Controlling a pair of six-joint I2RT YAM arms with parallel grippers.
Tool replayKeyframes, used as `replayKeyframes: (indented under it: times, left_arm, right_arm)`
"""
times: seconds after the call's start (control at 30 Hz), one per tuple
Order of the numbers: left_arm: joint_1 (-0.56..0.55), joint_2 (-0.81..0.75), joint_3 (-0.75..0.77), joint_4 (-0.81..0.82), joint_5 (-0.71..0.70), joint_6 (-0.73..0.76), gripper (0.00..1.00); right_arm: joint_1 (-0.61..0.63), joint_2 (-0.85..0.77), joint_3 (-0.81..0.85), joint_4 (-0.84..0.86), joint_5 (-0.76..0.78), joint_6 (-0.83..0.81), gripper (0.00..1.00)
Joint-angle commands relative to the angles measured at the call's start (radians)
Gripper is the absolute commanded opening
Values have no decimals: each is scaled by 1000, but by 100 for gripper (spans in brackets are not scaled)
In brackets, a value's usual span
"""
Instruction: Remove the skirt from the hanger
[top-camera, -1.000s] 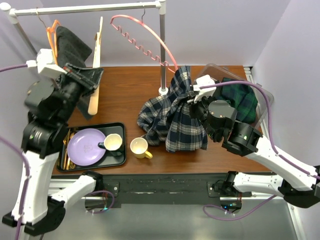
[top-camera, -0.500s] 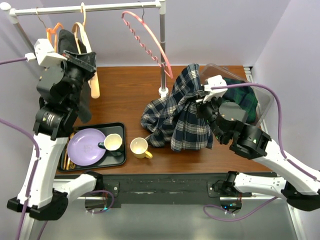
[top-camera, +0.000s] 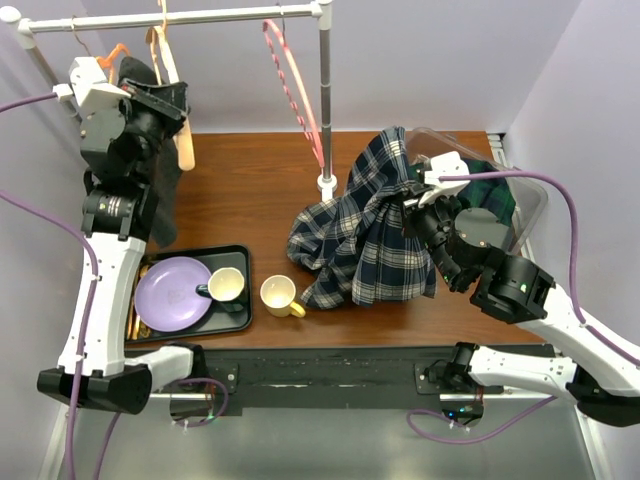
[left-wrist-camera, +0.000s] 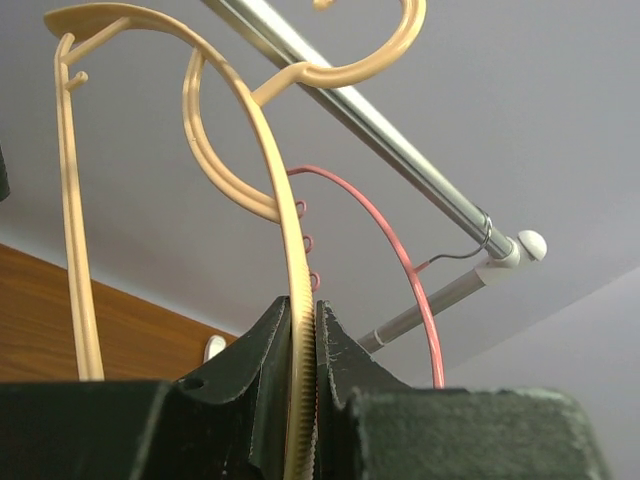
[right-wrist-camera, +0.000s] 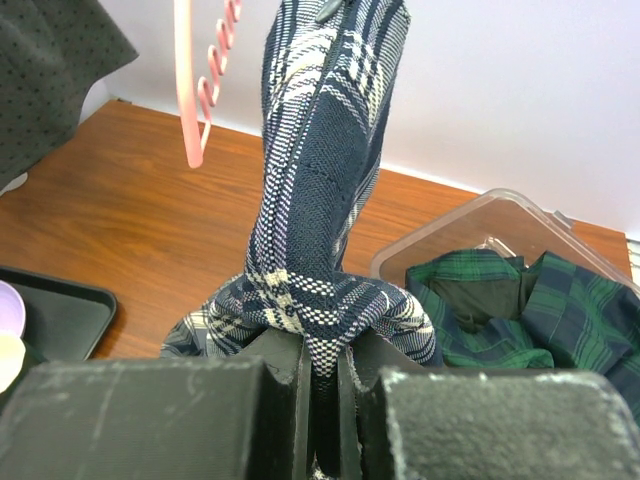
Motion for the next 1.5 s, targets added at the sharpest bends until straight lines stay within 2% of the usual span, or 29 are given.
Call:
replayKeyframes:
  times: [0.0,0.3,0.33,0.43,0.47,0.53,0.57,0.63,0.77,0.87,1.03,1.2,1.47]
  left_arm:
    - [49,14,0,128,100,-35,0]
    - [137,11,-138,218,318,-109,2]
    - [146,6,-144,214,332,-104,10]
    - [158,-15,-165,209,336,-79,25]
    - [158,-30,-176,207,333,-70,35]
    - [161,-44,-187,200,323,-37,47]
    - [163,-59,-193,200,318,-20,56]
    - [162,-69,-196,149,315,25,69]
    - [162,-98,-185,56,310,115,84]
    - [162,-118,-173,-15,319,178,96]
    - [162,-174,-159,-113,275,255,100]
    - [161,-227,-147,-182,218,321,100]
    - [163,-290,-98,-262,146,408,100]
  right_arm:
    - [1,-23,38,109,-1,-8,0]
    - [1,-17,58,97,43,-5,0]
    - [1,-11,65,100,43,-4,0]
    - [1,20,126,91,71,-13,0]
    - [1,49,148,89,81,-34,0]
    - [3,77,215,88,132,-69,0]
    - [1,92,234,103,165,-130,0]
    - [3,139,303,143,245,-189,0]
    - [0,195,364,355,246,-394,0]
    - [-28,296,470,364,233,-480,0]
    - [-194,460,649,336,227,-539,0]
    - [-333,540,801,368,233,-657,0]
    - [-496,661,984,636,262,-988,0]
